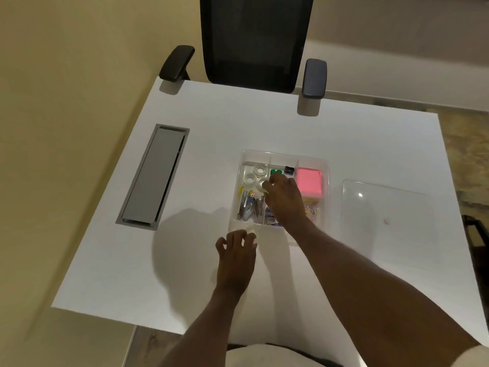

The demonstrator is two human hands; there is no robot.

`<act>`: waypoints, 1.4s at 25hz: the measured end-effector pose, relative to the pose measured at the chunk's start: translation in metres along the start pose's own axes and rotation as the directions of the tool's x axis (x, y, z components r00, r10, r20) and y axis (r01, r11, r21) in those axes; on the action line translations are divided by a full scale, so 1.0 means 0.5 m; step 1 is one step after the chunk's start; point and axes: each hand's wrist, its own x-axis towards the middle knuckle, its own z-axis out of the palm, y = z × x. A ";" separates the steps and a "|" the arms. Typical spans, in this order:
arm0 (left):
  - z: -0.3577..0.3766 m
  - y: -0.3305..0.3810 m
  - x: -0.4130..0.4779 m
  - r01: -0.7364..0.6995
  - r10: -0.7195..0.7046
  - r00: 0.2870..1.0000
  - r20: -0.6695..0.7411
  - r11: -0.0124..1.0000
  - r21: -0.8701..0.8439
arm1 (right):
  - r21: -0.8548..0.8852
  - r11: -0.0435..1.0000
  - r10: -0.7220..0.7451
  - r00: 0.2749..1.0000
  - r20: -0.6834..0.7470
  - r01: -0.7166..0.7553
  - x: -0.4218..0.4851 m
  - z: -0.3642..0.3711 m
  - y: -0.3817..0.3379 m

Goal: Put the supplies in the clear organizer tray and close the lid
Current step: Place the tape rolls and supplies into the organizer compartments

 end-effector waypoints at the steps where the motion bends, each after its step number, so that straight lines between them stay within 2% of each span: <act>1: -0.008 -0.005 0.020 0.009 -0.008 1.000 -0.012 1.000 0.013 | -0.013 1.000 0.015 1.000 0.023 -0.014 0.030 -0.002 0.000; 8: -0.050 -0.059 0.170 0.010 -0.008 1.000 -0.018 0.995 0.104 | -0.071 0.997 0.025 0.986 0.164 -0.014 0.172 0.042 0.010; 15: -0.046 -0.091 0.293 -0.044 0.054 0.996 -0.073 0.991 0.128 | -0.041 0.999 0.012 0.979 0.202 -0.004 0.244 0.086 0.010; 18: -0.035 -0.086 0.318 -0.048 0.054 0.997 -0.046 0.990 0.136 | 0.016 1.000 -0.010 0.982 0.187 0.007 0.239 0.087 0.033; 20: -0.028 -0.076 0.335 -0.035 0.039 0.999 -0.031 0.991 0.129 | 0.073 0.996 0.051 0.992 0.113 -0.060 0.219 0.079 0.051; 23: -0.016 -0.055 0.369 0.018 -0.020 1.000 0.021 0.996 0.084 | 0.158 0.975 0.155 0.987 0.028 -0.158 0.171 0.079 0.081; 28: 0.015 -0.026 0.416 0.112 -0.110 0.982 0.152 0.994 0.001 | 0.261 0.932 0.259 0.966 0.010 -0.253 0.106 0.091 0.097; 32: 0.029 -0.001 0.465 0.162 -0.162 0.953 0.257 0.987 0.021 | 0.307 0.906 0.293 0.955 0.042 -0.291 0.054 0.107 0.086; 35: 0.035 0.015 0.481 0.139 -0.158 0.936 0.314 0.987 0.083 | 0.322 0.891 0.316 0.946 0.070 -0.321 0.030 0.112 0.082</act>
